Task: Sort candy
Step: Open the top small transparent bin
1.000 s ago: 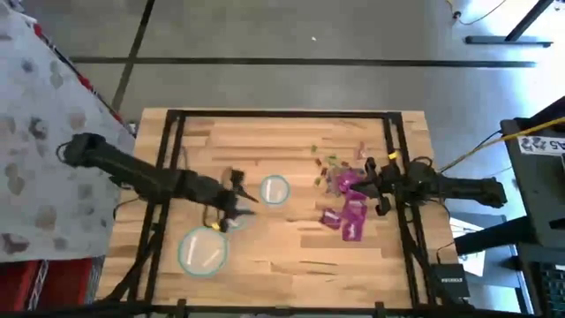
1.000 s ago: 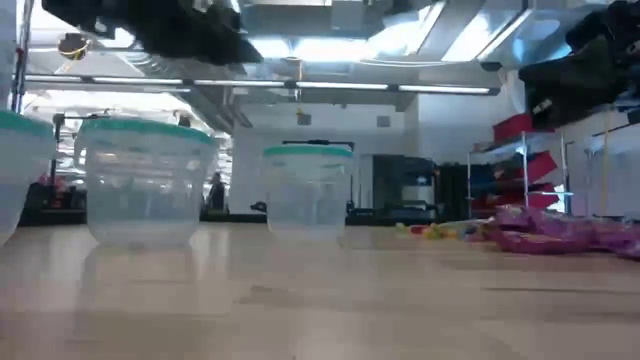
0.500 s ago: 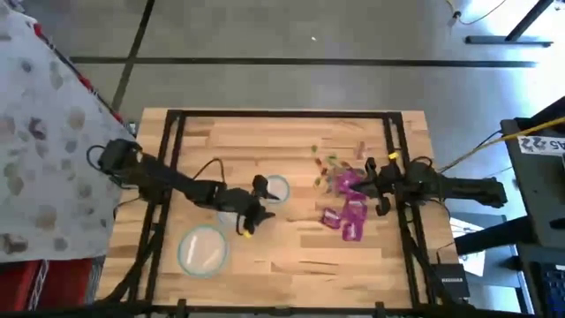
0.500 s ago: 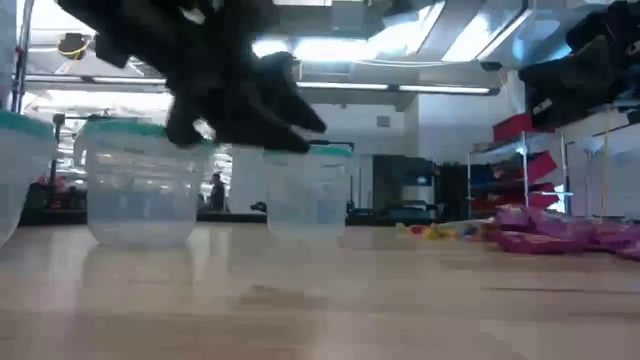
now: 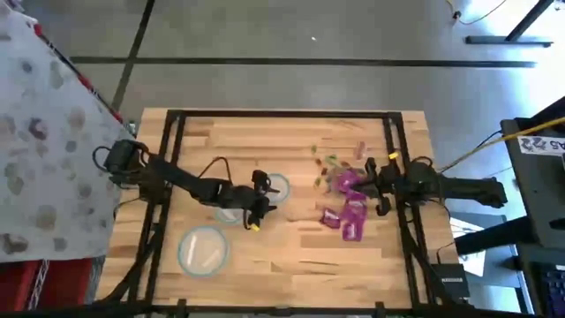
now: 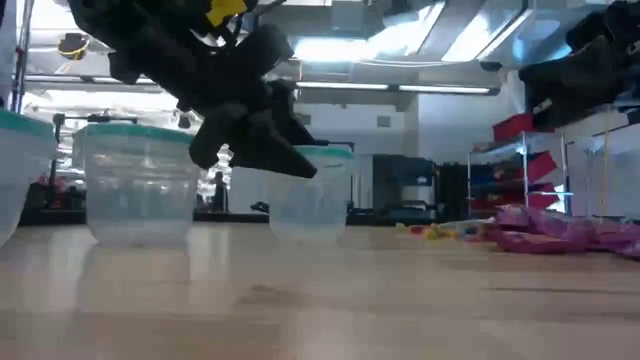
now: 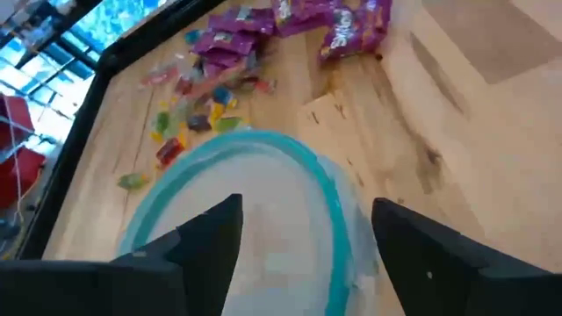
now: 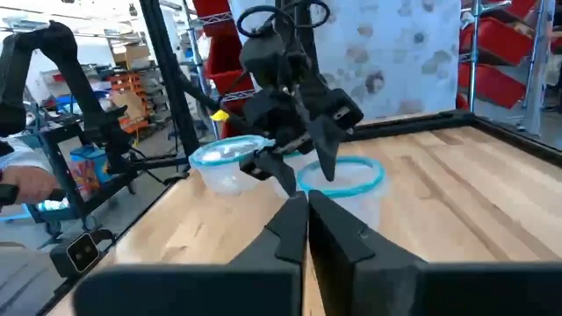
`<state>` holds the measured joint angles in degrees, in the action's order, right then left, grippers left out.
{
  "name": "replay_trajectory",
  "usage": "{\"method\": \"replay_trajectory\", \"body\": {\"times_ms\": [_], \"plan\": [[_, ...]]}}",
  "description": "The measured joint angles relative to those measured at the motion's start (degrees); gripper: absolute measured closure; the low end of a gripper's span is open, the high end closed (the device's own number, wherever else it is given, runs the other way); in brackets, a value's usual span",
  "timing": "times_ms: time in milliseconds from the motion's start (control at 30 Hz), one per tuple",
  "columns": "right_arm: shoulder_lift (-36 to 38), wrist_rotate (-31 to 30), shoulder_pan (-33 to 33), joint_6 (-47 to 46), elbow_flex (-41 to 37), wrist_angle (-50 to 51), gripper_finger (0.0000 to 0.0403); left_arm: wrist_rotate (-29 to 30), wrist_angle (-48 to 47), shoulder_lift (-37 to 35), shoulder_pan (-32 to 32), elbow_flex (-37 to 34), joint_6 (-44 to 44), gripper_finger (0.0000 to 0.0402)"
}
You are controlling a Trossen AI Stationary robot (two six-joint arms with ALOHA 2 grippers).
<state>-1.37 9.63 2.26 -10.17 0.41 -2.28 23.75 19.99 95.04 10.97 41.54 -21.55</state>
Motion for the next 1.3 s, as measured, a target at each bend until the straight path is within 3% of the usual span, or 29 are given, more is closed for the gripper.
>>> {"method": "replay_trajectory", "body": {"times_ms": [167,433,600,1067,1300], "plan": [[0.0,0.0,0.0,0.0,0.0,0.0,0.0402,2.9,-0.4,0.1,1.3,-0.1,0.1,0.0181],[0.0,0.0,0.0,0.0,0.0,0.0,0.0402,3.1,0.1,0.0,2.4,0.0,0.6,0.0325],[0.0,0.0,0.0,0.0,0.0,0.0,0.0402,1.8,-0.7,0.3,3.0,-0.2,0.4,0.0375],[0.0,0.0,0.0,0.0,0.0,0.0,0.0402,1.9,-3.8,0.3,6.3,11.4,-0.6,0.0382],[0.0,0.0,0.0,0.0,0.0,0.0,0.0402,-12.9,-6.2,0.2,7.9,18.4,18.5,0.0382]]}}
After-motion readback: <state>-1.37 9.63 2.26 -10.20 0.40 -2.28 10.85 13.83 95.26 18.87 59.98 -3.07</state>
